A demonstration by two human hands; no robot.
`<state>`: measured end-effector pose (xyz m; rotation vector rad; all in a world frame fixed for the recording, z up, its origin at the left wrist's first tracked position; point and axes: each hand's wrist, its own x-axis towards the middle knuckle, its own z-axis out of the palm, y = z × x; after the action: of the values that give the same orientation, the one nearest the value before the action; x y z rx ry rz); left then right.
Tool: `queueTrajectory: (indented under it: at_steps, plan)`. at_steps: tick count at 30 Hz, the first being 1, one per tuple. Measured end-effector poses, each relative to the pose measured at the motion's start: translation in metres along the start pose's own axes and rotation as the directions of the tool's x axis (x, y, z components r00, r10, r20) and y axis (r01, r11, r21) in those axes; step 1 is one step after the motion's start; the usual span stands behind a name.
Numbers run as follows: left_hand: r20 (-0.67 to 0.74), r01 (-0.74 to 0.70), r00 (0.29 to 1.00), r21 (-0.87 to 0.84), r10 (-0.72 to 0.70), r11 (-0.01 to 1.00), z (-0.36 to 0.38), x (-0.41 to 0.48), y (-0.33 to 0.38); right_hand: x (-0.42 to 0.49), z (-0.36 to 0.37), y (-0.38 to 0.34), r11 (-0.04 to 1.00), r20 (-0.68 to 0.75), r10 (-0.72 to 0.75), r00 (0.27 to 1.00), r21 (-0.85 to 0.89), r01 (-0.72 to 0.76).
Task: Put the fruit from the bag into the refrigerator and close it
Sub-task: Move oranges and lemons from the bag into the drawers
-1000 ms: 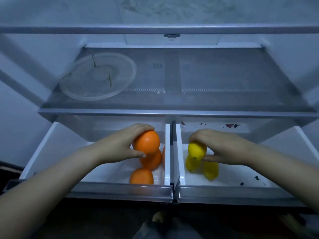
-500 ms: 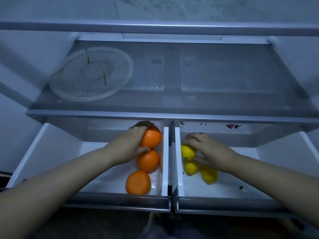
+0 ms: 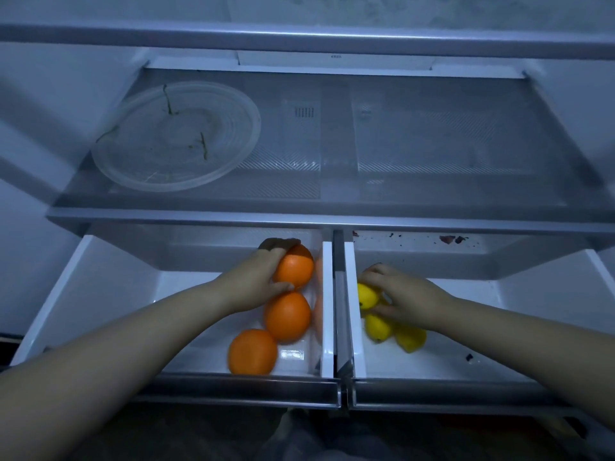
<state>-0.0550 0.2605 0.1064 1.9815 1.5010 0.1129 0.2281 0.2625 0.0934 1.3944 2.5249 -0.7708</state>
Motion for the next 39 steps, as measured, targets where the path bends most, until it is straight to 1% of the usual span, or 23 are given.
queueTrajectory:
  at_steps: [3, 6, 9, 14, 17, 22, 27, 29, 32, 35, 37, 39]
  plan:
    - [0.114, -0.008, 0.993, 0.063, 0.0, 0.998, 0.009, -0.004, -0.002, -0.002, 0.004, -0.001, 0.997, 0.093, -0.032, 0.995, -0.072, 0.038]
    - [0.154, -0.009, 0.988, 0.099, -0.006, 0.995, 0.014, -0.007, -0.003, -0.006, 0.006, -0.004, 0.988, 0.147, -0.061, 0.987, -0.131, 0.081]
    - [0.173, 0.01, 0.985, 0.099, -0.027, 0.995, 0.015, -0.008, -0.003, -0.007, 0.003, -0.006, 0.986, 0.15, -0.063, 0.987, -0.143, 0.085]
    - [0.199, 0.023, 0.979, 0.11, -0.045, 0.994, 0.014, -0.012, -0.001, -0.006, 0.004, -0.003, 0.994, 0.147, -0.045, 0.988, -0.093, 0.059]
    - [0.216, 0.031, 0.975, 0.119, -0.057, 0.992, 0.011, -0.014, 0.002, -0.007, 0.005, 0.0, 0.992, 0.165, -0.034, 0.986, -0.112, 0.053]
    - [0.249, 0.067, 0.965, 0.087, -0.087, 0.994, 0.005, -0.018, 0.011, -0.005, 0.007, 0.002, 0.991, 0.157, -0.044, 0.987, -0.116, 0.062]
    - [0.29, 0.075, 0.951, 0.127, -0.109, 0.989, -0.003, -0.022, 0.021, -0.008, 0.001, 0.001, 0.989, 0.183, -0.052, 0.982, -0.126, 0.076]
    - [0.306, 0.059, 0.946, 0.174, -0.11, 0.983, -0.007, -0.023, 0.02, -0.01, -0.01, -0.005, 0.987, 0.18, -0.045, 0.983, -0.144, 0.072]
    - [0.301, 0.025, 0.947, 0.275, -0.111, 0.961, -0.02, -0.027, 0.02, -0.018, -0.035, -0.017, 0.991, 0.168, -0.029, 0.985, -0.122, 0.05]
    - [0.297, 0.023, 0.948, 0.294, -0.114, 0.955, -0.043, -0.04, 0.029, -0.038, -0.063, -0.034, 0.997, 0.12, -0.03, 0.992, -0.073, 0.039]
    - [0.257, 0.029, 0.961, 0.266, -0.1, 0.963, -0.058, -0.053, 0.038, -0.052, -0.079, -0.048, 0.997, 0.046, -0.046, 0.998, -0.063, 0.049]
    - [0.172, 0.017, 0.983, 0.23, -0.058, 0.973, -0.07, -0.067, 0.051, -0.062, -0.09, -0.062, 0.994, -0.056, -0.072, 0.996, -0.086, 0.067]
